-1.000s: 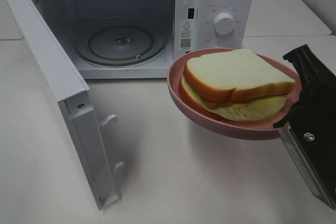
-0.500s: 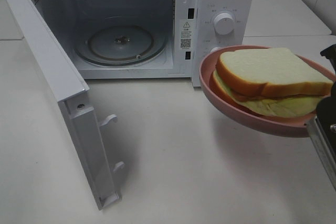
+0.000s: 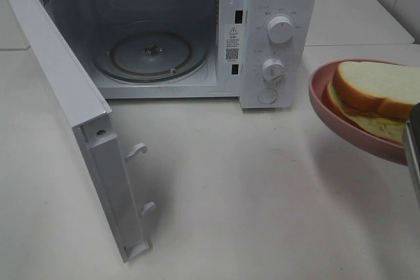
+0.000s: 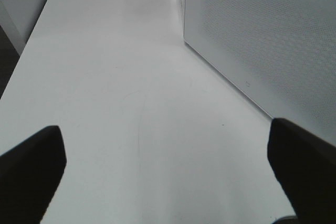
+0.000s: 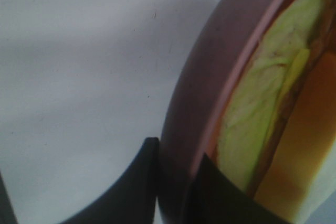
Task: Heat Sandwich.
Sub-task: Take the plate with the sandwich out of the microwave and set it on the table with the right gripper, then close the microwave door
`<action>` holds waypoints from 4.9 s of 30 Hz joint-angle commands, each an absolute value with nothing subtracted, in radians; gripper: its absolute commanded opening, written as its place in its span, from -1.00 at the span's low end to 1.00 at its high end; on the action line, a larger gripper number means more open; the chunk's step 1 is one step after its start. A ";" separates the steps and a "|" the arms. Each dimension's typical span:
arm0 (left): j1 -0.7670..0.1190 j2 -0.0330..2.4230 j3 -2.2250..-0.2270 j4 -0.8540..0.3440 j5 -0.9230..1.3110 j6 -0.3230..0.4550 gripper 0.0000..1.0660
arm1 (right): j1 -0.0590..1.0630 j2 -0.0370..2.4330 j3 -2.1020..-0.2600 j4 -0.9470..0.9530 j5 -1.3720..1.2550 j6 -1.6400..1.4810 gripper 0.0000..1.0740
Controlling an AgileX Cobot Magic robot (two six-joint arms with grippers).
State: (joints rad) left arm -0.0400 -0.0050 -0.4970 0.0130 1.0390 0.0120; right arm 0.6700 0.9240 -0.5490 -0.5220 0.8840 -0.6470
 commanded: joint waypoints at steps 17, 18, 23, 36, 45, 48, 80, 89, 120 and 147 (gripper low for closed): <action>-0.037 -0.026 -0.493 0.009 1.027 0.014 0.96 | 0.666 1.185 -0.555 -0.721 1.078 0.044 -0.94; -0.037 -0.026 -0.493 0.009 1.027 0.014 0.96 | 0.666 1.209 -0.562 -0.721 1.079 0.084 -0.94; -0.037 -0.026 -0.493 0.009 1.027 0.014 0.96 | 0.666 1.319 -0.633 -0.722 1.109 0.308 -0.93; -0.037 -0.026 -0.493 0.009 1.027 0.014 0.96 | 0.648 1.593 -0.804 -0.751 1.172 0.588 -0.93; -0.037 -0.026 -0.493 0.009 1.027 0.014 0.96 | 0.567 1.728 -0.824 -0.769 1.092 0.633 -0.92; -0.037 -0.026 -0.493 0.009 1.027 0.014 0.96 | 0.534 1.773 -0.824 -0.792 1.047 0.679 -0.91; -0.037 -0.026 -0.493 0.009 1.027 0.014 0.96 | 0.465 2.006 -0.829 -0.899 0.900 0.849 -0.78; -0.037 -0.026 -0.493 0.009 1.027 0.014 0.96 | 0.465 2.002 -0.830 -0.886 0.910 0.841 -0.38; -0.037 -0.026 -0.493 0.009 1.027 0.014 0.96 | 0.468 1.281 -0.866 -0.414 1.066 0.304 0.52; -0.037 -0.026 -0.493 0.009 1.027 0.014 0.96 | 0.450 0.569 -0.788 -0.134 1.201 0.091 0.43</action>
State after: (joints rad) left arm -0.0400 -0.0050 -0.4970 0.0130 1.0390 0.0120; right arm 0.4610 0.6090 -0.8090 -0.1390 1.2030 0.1030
